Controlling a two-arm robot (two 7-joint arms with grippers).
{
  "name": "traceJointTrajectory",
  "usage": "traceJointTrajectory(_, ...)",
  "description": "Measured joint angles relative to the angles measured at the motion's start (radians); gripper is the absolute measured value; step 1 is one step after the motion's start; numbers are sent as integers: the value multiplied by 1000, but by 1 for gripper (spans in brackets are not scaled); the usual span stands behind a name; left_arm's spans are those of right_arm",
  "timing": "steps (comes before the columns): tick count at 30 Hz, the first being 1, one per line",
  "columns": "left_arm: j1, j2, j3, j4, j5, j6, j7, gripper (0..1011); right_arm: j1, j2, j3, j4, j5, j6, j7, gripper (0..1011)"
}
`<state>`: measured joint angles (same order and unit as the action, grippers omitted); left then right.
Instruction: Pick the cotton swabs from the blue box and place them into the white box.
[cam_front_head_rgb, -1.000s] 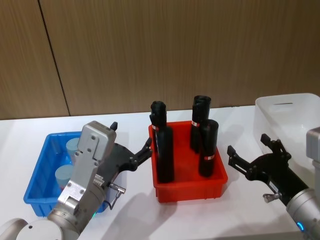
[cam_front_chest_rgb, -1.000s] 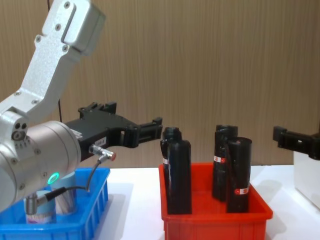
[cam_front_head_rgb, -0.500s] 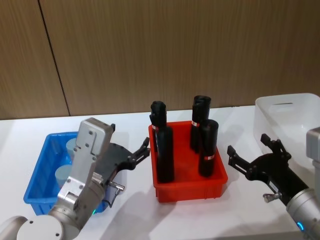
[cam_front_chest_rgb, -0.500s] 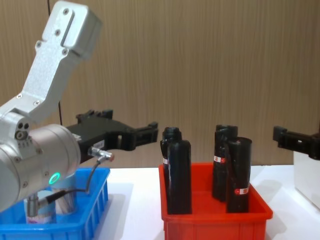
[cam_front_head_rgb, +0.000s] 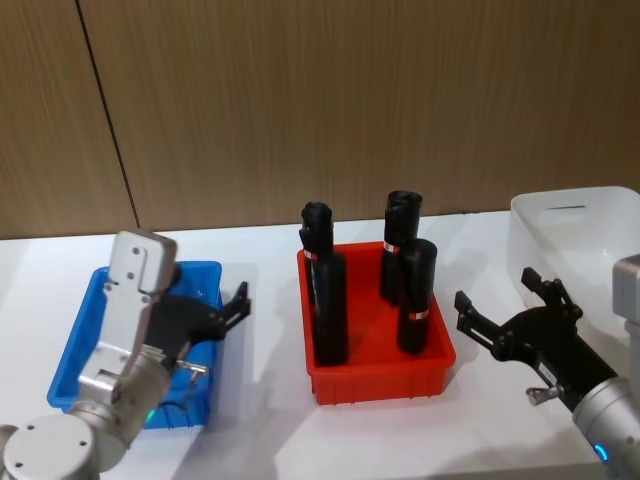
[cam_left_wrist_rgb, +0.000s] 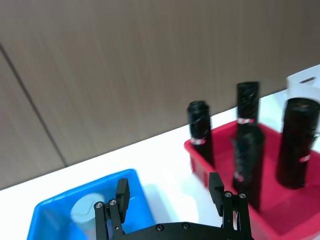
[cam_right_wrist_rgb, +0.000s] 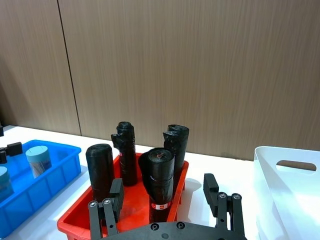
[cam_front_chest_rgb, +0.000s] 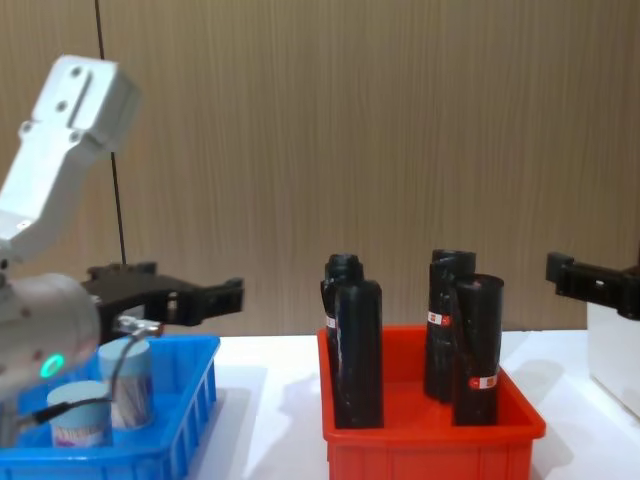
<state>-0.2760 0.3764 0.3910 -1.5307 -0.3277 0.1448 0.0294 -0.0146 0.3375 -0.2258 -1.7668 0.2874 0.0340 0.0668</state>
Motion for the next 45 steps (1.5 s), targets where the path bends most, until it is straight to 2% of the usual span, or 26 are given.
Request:
traceJointTrajectory(15, -18, 28, -62, 73, -70, 75, 25, 1004, 0, 0, 0, 0, 0, 0, 0, 1002)
traceJointTrajectory(34, -14, 42, -100, 133, -131, 98, 33, 1004, 0, 0, 0, 0, 0, 0, 0, 1002)
traceJointTrajectory(45, -16, 45, -109, 173, -145, 85, -25, 1004, 0, 0, 0, 0, 0, 0, 0, 1001)
